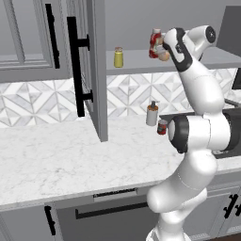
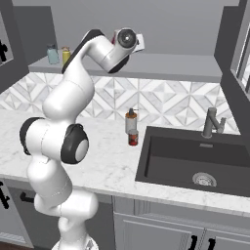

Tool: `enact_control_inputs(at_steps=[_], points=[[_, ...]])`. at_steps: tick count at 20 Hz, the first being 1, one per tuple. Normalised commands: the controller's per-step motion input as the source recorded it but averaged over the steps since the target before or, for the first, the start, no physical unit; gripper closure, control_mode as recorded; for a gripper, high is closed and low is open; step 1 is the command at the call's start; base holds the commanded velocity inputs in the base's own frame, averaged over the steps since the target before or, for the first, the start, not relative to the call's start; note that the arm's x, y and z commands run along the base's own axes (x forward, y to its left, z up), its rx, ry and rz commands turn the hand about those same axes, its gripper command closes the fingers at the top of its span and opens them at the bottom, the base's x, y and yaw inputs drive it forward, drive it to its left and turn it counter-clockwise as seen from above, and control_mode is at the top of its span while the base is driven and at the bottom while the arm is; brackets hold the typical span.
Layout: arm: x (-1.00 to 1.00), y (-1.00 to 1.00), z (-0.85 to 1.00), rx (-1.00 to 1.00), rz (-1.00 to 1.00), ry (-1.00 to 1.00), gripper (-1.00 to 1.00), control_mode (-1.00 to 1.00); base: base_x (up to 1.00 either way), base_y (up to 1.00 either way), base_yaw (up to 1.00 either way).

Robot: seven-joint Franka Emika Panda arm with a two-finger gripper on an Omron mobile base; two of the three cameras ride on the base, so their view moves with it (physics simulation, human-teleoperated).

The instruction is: Put the shaker and condiment bottle from the counter next to their counterparts in the cabinet.

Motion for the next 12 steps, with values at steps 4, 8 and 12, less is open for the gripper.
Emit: enact_control_inputs(at_steps=[4, 8, 12], points=[[0.00, -0.10, -0.17, 0.00, -0.05, 0.00, -1.00, -1.00, 0.00, 0.00, 0.00], [0.00, -0.11, -0.14, 0.00, -0.05, 0.00, -1.00, -1.00, 0.00, 0.00, 0.00], [-0.03, -0.09, -0.02, 0.00, -0.05, -0.02, -1.00, -1.00, 0.00, 0.00, 0.00]])
